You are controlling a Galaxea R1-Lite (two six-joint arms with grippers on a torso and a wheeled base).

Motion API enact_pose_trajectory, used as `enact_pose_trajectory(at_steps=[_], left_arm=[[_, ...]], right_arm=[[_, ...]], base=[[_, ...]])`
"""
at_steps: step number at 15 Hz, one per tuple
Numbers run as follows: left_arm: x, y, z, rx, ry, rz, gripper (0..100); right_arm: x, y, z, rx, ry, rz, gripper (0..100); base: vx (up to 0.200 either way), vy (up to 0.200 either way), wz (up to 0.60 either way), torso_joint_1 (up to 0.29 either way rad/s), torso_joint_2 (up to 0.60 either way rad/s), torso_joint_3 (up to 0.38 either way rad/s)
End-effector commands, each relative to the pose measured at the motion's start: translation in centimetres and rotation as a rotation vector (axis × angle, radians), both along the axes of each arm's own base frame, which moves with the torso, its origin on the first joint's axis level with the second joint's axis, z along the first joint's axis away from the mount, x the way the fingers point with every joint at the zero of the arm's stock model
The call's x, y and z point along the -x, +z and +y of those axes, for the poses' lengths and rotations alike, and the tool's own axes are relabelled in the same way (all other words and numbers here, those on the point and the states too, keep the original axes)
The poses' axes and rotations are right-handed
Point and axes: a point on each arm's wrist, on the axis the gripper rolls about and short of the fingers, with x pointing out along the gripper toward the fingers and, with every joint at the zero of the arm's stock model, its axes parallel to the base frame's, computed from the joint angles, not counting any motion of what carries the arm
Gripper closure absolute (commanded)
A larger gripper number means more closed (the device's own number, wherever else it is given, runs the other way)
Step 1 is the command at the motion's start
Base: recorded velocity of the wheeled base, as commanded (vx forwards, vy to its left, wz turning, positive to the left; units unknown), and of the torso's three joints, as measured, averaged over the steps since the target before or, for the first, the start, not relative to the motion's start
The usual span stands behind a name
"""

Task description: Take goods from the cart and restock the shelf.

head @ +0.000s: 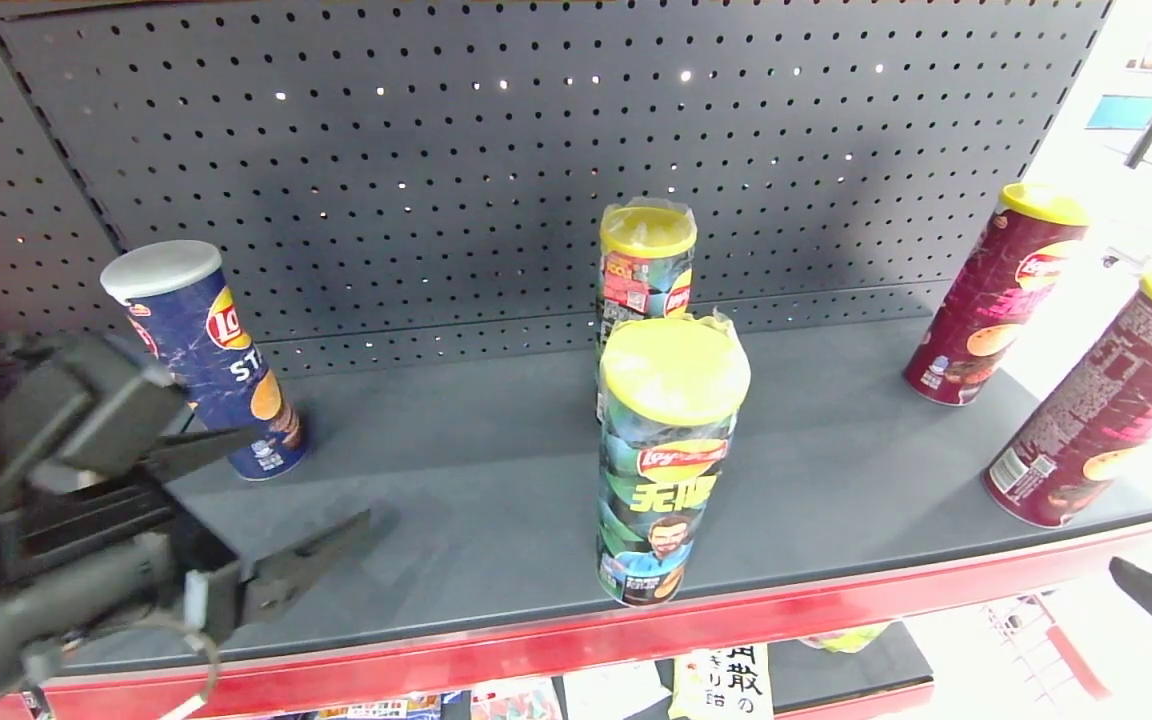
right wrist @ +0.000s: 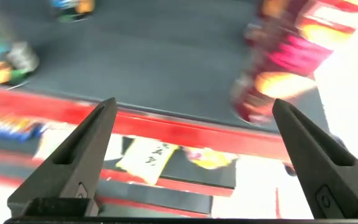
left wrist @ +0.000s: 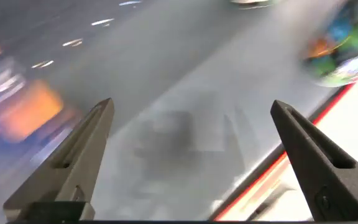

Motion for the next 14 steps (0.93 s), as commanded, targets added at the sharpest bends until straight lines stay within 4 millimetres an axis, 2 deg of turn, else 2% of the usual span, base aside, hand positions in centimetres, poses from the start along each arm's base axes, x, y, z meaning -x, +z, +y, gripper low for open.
enact_pose_trajectory(at_steps=[1, 2, 3, 4, 9, 14], left_arm=[[9.6, -1.4, 6.3, 0.024, 0.268, -0.112, 0], [9.6, -1.4, 6.3, 0.024, 0.268, -0.112, 0], [12.9, -2.7, 7.7, 0.027, 0.400, -0.113, 0], [13.9, -3.4, 7.9, 0.024, 0.462, -0.101, 0], [14.8, -3.8, 8.1, 0.028, 0.480, -0.144, 0], [15.1, -4.5, 8.2, 0.014, 0.486, -0.157, 0]], right_arm=[[1.3, -0.4, -0.8, -0.011, -0.091, -0.043, 0], [1.3, -0.4, -0.8, -0.011, -0.091, -0.043, 0], [1.8, -1.1, -1.2, -0.008, -0.149, -0.047, 0], [2.1, -1.8, -1.3, -0.002, -0.175, -0.043, 0], [2.5, -3.0, -1.6, 0.025, -0.249, -0.024, 0], [2.5, -3.3, -1.6, 0.028, -0.248, -0.016, 0]], base=[[0.000, 0.000, 0.00, 0.000, 0.00, 0.000], [0.000, 0.000, 0.00, 0.000, 0.00, 0.000], [0.000, 0.000, 0.00, 0.000, 0.00, 0.000], [0.000, 0.000, 0.00, 0.000, 0.00, 0.000], [0.000, 0.000, 0.00, 0.000, 0.00, 0.000], [-0.200, 0.000, 0.00, 0.003, 0.00, 0.002]])
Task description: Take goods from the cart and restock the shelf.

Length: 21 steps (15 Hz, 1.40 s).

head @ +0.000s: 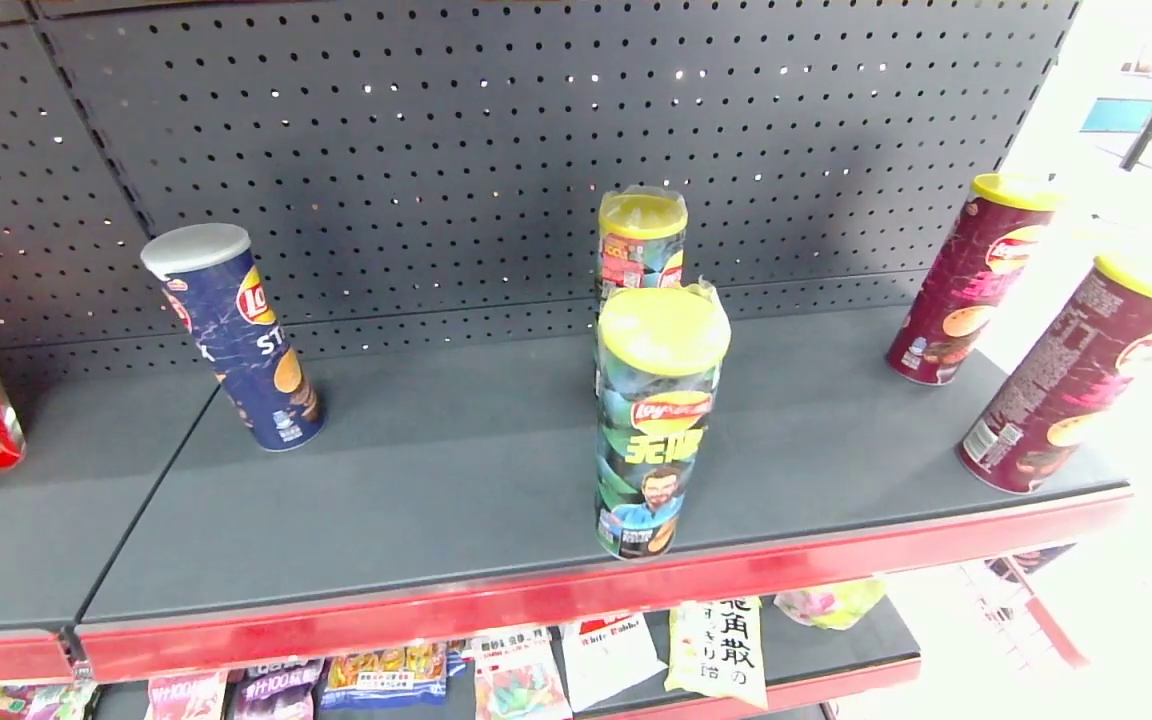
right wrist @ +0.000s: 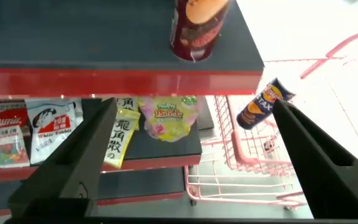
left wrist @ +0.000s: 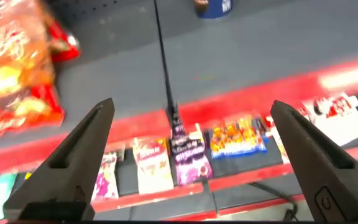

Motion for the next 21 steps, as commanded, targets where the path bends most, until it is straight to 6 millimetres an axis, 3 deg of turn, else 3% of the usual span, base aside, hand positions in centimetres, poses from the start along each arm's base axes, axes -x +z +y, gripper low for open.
enact_pose_trajectory(at_steps=[1, 4, 21], left_arm=[[0.20, -0.13, 0.04, 0.002, 0.000, -0.012, 0], [0.22, -0.12, 0.05, -0.004, -0.005, -0.014, 0], [0.84, -0.91, 0.18, -0.051, -0.015, -0.042, 0]], right_arm=[[0.08, -0.09, 0.00, 0.000, 0.002, 0.000, 0], [0.08, -0.09, 0.00, 0.002, 0.004, 0.000, 0], [0.09, -0.78, 0.02, 0.016, 0.013, 0.022, 0]], base=[[-0.200, 0.000, 0.00, -0.017, 0.00, 0.007], [0.000, 0.000, 0.00, 0.000, 0.00, 0.000], [0.000, -0.200, 0.00, 0.005, 0.00, 0.004]])
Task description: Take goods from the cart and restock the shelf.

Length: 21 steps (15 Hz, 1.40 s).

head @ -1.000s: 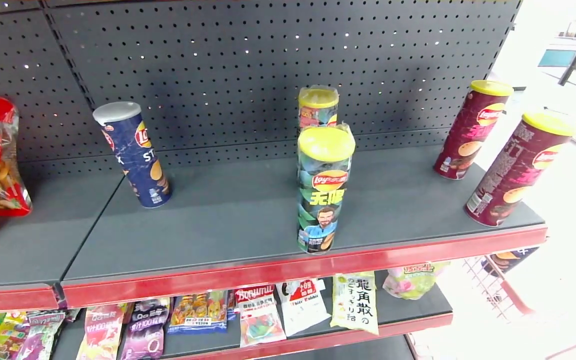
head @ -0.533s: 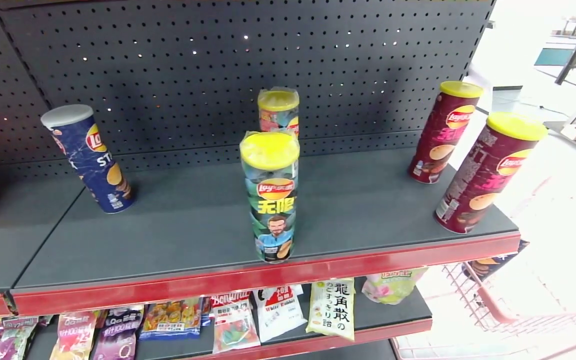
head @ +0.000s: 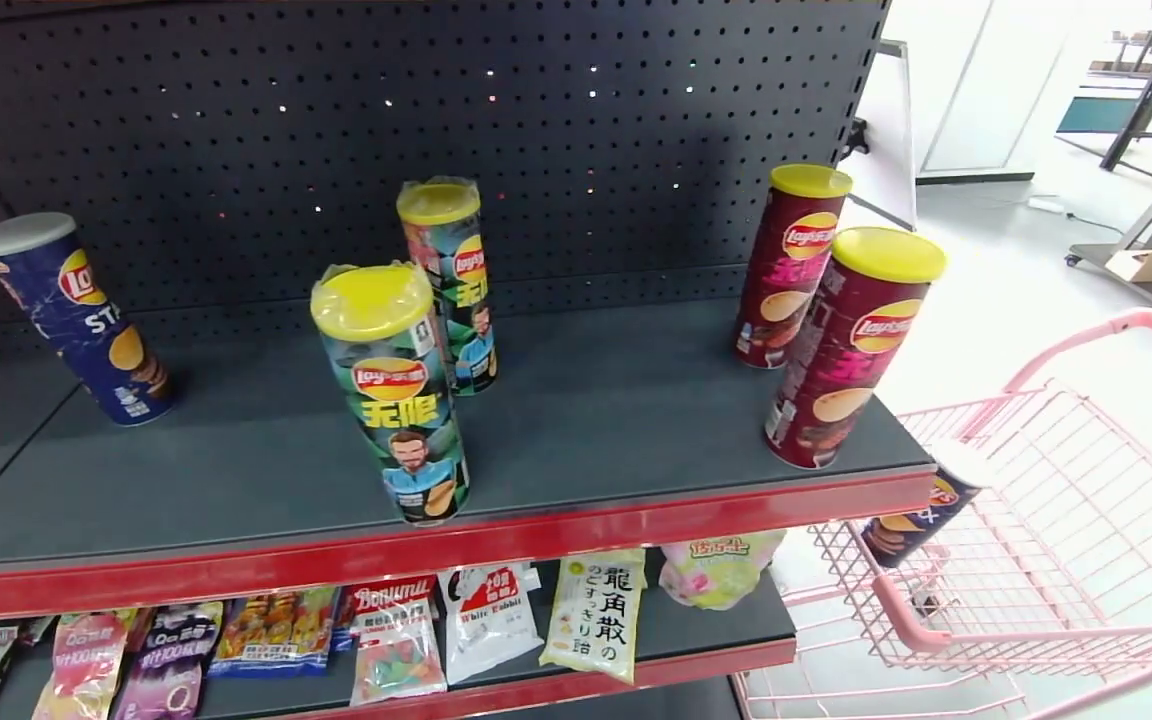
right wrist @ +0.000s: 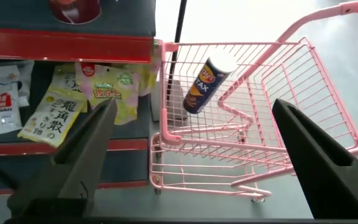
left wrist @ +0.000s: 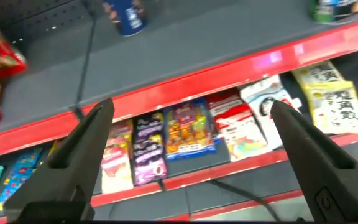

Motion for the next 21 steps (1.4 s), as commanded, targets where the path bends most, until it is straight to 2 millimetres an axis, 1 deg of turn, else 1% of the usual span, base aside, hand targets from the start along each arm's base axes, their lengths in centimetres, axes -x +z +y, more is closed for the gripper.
enact_pose_trajectory(at_steps=[1, 6, 8, 13, 18, 21], left_arm=[[-0.10, -0.12, -0.02, -0.004, 0.000, 0.009, 0], [-0.07, -0.44, -0.02, -0.006, -0.002, 0.014, 0], [-0.09, -0.74, -0.02, -0.012, -0.002, 0.020, 0], [-0.06, -0.78, -0.01, -0.034, -0.009, 0.018, 0], [-0.04, -0.78, -0.01, -0.035, -0.009, 0.016, 0], [-0.03, -0.74, -0.01, -0.035, -0.009, 0.015, 0]], right_arm=[[-0.04, -0.10, 0.00, 0.000, 0.000, 0.005, 0], [-0.06, -0.15, 0.01, 0.002, 0.001, 0.009, 0], [-0.08, -0.20, 0.01, 0.002, 0.001, 0.012, 0], [-0.07, -0.28, 0.01, 0.002, 0.001, 0.019, 0], [0.18, -0.52, -0.01, 0.003, 0.001, 0.035, 0], [0.18, -0.52, -0.01, 0.004, 0.000, 0.035, 0]], base=[[0.000, -0.200, 0.00, 0.002, 0.00, -0.007], [0.000, -0.200, 0.00, 0.000, -0.01, 0.003], [0.000, 0.000, 0.00, 0.000, 0.00, 0.000], [0.000, 0.000, 0.00, 0.000, 0.00, 0.000], [0.000, 0.000, -0.60, 0.000, 0.00, 0.000], [0.000, 0.000, 0.00, 0.000, 0.00, 0.000]])
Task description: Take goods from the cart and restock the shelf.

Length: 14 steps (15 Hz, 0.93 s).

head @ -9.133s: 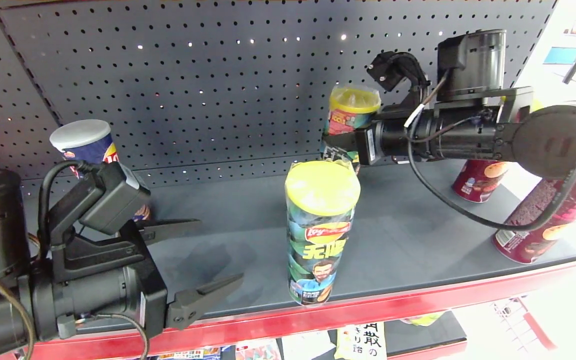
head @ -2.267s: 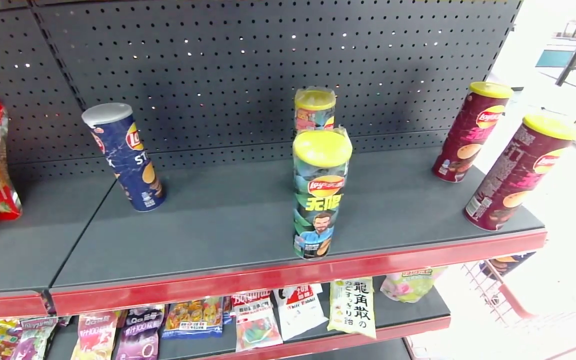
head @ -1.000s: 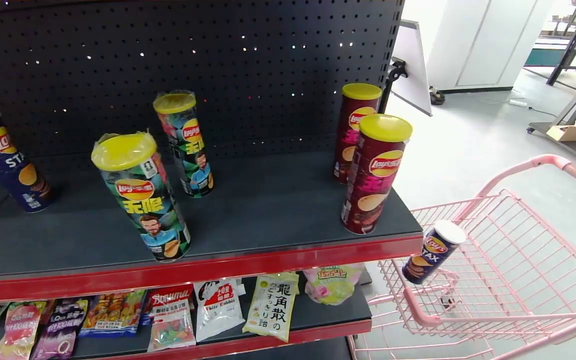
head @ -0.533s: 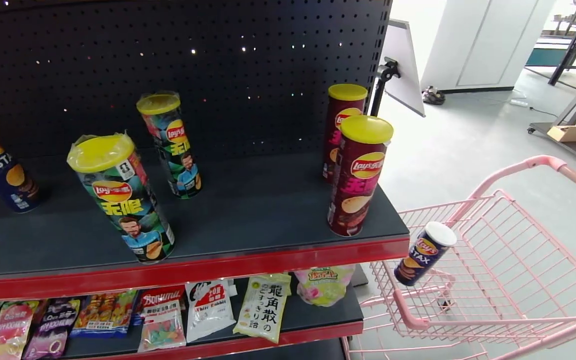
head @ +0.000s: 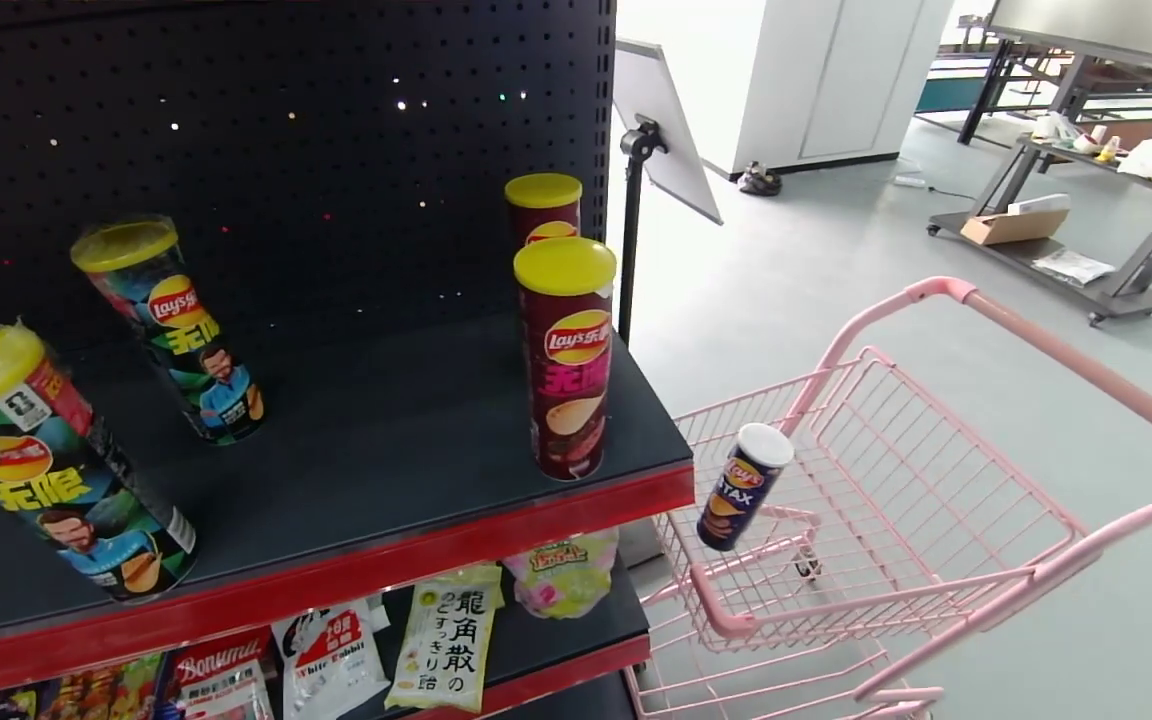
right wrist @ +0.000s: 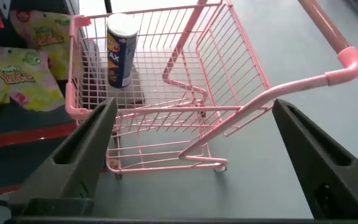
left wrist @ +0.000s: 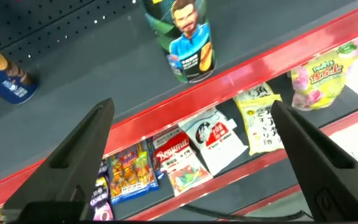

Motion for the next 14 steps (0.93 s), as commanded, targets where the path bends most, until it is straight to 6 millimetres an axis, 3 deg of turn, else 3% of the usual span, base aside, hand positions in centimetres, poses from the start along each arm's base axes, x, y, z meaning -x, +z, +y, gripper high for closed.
enact_pose_trajectory(at_steps=[1, 5, 14], left_arm=[[0.0, 0.0, 0.0, 0.000, -0.003, 0.000, 0], [0.3, -0.1, 0.0, 0.007, -0.026, -0.019, 0], [0.8, 0.0, -0.1, 0.026, -0.128, -0.055, 0]], right_arm=[[0.0, -0.3, 0.0, 0.002, -0.003, 0.009, 0], [0.1, -0.6, 0.0, 0.008, -0.003, 0.014, 0], [0.5, -1.4, 0.0, 0.010, -0.004, 0.016, 0]], base=[[0.000, 0.000, 0.00, 0.000, 0.00, 0.000], [0.000, 0.000, 0.00, -0.015, 0.03, 0.020], [0.000, 0.000, 0.00, -0.137, 0.36, 0.219]])
